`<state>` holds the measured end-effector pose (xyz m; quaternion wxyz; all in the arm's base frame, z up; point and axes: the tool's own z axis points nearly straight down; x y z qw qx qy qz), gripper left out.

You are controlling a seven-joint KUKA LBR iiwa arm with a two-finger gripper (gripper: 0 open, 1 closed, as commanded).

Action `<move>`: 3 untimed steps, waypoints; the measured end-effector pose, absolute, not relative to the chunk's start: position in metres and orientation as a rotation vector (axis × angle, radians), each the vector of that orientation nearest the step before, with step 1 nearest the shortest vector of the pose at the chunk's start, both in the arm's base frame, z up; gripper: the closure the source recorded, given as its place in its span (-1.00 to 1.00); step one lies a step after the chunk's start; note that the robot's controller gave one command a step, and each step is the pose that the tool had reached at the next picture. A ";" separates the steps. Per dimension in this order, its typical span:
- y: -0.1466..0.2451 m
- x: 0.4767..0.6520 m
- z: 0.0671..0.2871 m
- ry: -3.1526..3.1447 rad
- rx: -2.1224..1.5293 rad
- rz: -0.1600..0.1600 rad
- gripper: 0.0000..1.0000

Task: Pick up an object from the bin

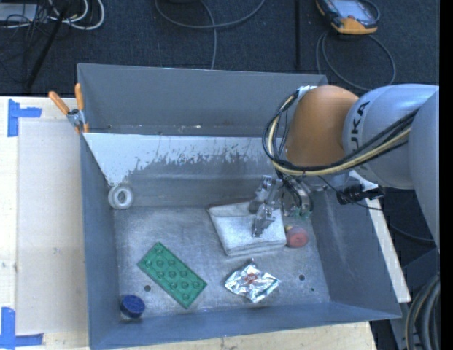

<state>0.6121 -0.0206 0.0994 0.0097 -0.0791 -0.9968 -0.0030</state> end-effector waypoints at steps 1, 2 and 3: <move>-0.013 0.610 0.259 -3.145 0.189 0.001 1.00; -0.009 0.591 0.161 -3.125 0.219 -0.003 1.00; -0.009 0.593 0.165 -3.133 0.218 -0.002 -1.00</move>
Offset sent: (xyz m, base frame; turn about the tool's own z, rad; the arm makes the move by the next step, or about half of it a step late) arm -0.0039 0.0061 0.1562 -0.2770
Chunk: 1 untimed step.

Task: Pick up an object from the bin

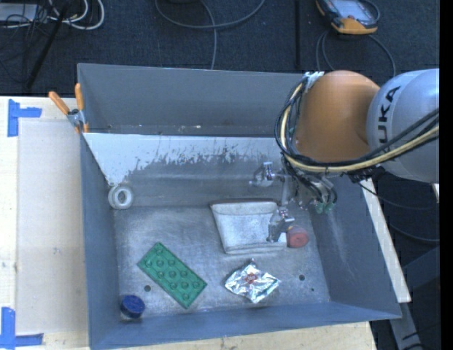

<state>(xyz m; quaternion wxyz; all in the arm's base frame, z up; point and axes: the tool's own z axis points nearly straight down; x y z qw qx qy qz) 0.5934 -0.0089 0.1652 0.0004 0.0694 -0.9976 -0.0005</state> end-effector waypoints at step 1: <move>0.002 0.479 0.120 -3.086 0.535 -0.003 -1.00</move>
Offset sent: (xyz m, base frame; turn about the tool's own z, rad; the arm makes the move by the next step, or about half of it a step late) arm -0.1109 0.0111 -0.0423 -0.2057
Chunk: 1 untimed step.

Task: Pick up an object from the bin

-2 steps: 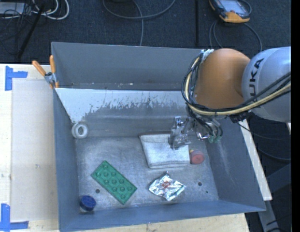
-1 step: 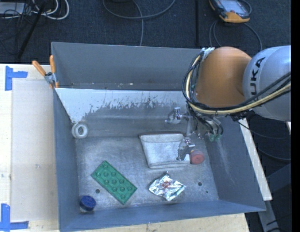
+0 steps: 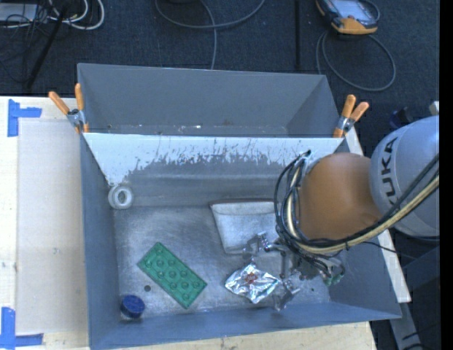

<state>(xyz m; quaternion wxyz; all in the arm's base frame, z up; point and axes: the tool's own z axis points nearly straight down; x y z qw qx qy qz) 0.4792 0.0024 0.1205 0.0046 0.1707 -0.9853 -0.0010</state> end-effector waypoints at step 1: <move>-0.038 0.516 0.219 -2.945 1.102 0.001 -1.00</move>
Offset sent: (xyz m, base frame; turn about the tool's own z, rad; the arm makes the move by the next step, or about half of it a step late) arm 0.0355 -0.0403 0.0974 -0.3752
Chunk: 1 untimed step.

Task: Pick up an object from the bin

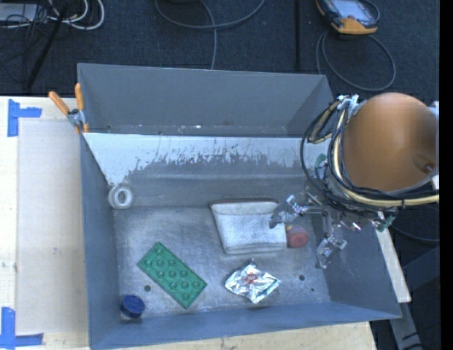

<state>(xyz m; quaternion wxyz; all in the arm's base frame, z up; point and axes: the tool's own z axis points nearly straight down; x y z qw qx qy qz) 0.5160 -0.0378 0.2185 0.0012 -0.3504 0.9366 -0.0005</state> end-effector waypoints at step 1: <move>0.031 0.525 0.092 2.876 -1.277 0.011 -1.00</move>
Offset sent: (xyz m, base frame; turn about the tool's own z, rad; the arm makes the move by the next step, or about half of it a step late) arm 0.0104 0.0649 -0.1213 -0.1134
